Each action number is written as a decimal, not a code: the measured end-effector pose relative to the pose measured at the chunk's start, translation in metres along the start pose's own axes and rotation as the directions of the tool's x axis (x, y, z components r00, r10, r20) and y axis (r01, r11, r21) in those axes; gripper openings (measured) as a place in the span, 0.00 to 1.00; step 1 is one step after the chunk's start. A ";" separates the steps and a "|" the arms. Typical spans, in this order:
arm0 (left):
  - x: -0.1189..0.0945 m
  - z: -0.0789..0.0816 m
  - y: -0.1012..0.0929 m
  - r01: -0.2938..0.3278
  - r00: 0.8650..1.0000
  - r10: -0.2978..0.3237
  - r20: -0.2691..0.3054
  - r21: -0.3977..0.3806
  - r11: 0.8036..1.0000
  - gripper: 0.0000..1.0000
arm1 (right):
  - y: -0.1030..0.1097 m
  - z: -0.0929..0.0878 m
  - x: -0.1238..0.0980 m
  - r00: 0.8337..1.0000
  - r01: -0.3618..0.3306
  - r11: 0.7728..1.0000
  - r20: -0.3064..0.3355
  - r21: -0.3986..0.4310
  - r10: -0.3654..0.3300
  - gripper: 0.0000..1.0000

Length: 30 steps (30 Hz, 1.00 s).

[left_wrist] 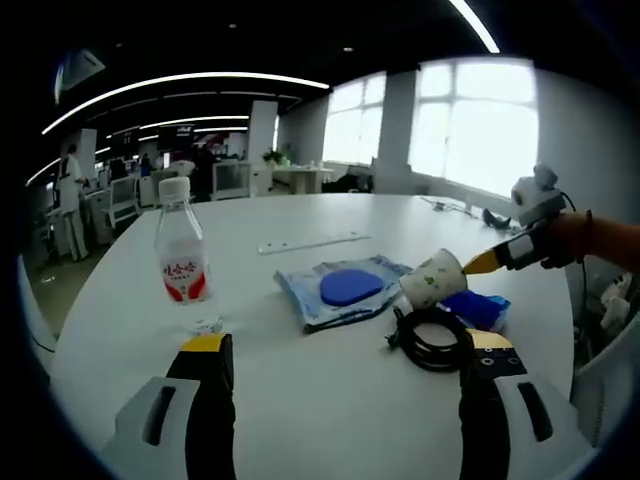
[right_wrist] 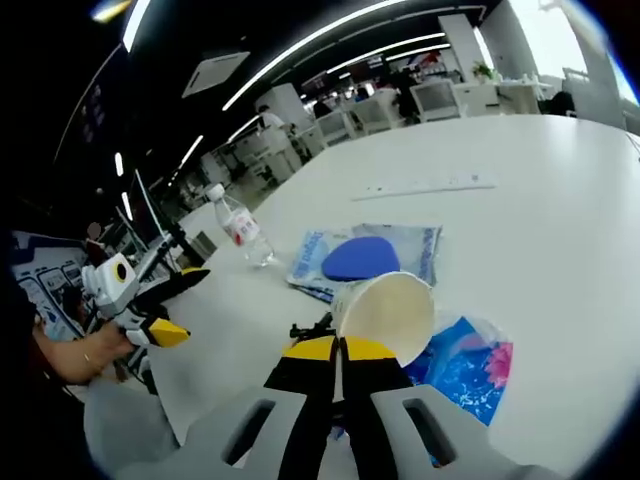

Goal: Arrange the tabletop items into an orderly group along one side of the table until the central work area is clear of visible clutter.

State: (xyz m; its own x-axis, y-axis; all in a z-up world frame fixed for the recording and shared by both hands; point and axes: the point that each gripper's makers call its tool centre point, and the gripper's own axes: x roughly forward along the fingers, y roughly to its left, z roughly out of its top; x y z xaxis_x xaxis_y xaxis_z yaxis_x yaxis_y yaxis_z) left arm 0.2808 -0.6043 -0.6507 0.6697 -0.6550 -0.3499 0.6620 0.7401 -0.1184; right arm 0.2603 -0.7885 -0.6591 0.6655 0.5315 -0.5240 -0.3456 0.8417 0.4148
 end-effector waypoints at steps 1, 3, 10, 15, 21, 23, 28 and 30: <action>0.000 0.001 -0.001 0.002 1.000 -0.002 0.002 0.000 1.000 0.92 | 0.003 0.001 0.000 1.000 -0.008 1.000 0.002 -0.010 0.008 0.00; -0.001 0.002 -0.003 0.008 1.000 -0.008 0.006 0.002 1.000 0.92 | 0.005 0.003 -0.001 1.000 -0.014 1.000 0.003 -0.027 0.014 0.00; -0.004 0.007 -0.012 0.033 0.999 -0.033 0.011 0.023 0.999 0.89 | 0.019 0.007 -0.004 0.999 -0.037 0.995 -0.016 -0.097 0.035 0.00; -0.005 0.008 -0.020 0.054 0.999 -0.054 0.009 0.043 0.998 0.87 | 0.038 0.005 -0.007 0.995 -0.078 0.980 -0.072 -0.181 0.066 0.00; -0.008 0.009 -0.035 0.095 0.995 -0.095 -0.001 0.076 0.993 0.84 | 0.066 -0.004 -0.012 0.979 -0.150 0.958 -0.169 -0.246 0.111 0.00; -0.010 0.009 -0.039 0.109 0.994 -0.109 -0.001 0.088 0.990 0.83 | 0.075 -0.005 -0.013 0.975 -0.169 0.947 -0.189 -0.273 0.120 0.00; -0.013 0.007 -0.047 0.129 0.992 -0.127 -0.024 0.124 0.984 0.80 | 0.091 -0.005 -0.015 0.969 -0.191 0.926 -0.215 -0.326 0.124 0.00; -0.014 0.007 -0.050 0.142 0.990 -0.140 -0.025 0.128 0.982 0.78 | 0.098 -0.007 -0.016 0.963 -0.208 0.913 -0.235 -0.350 0.130 0.00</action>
State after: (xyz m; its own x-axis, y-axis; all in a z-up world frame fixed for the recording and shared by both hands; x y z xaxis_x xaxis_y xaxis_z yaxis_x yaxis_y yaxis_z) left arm 0.2412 -0.6331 -0.6330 0.5616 -0.7484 -0.3529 0.7881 0.6137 -0.0474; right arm 0.2110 -0.7134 -0.6154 0.4410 0.6435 -0.6257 -0.6857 0.6913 0.2278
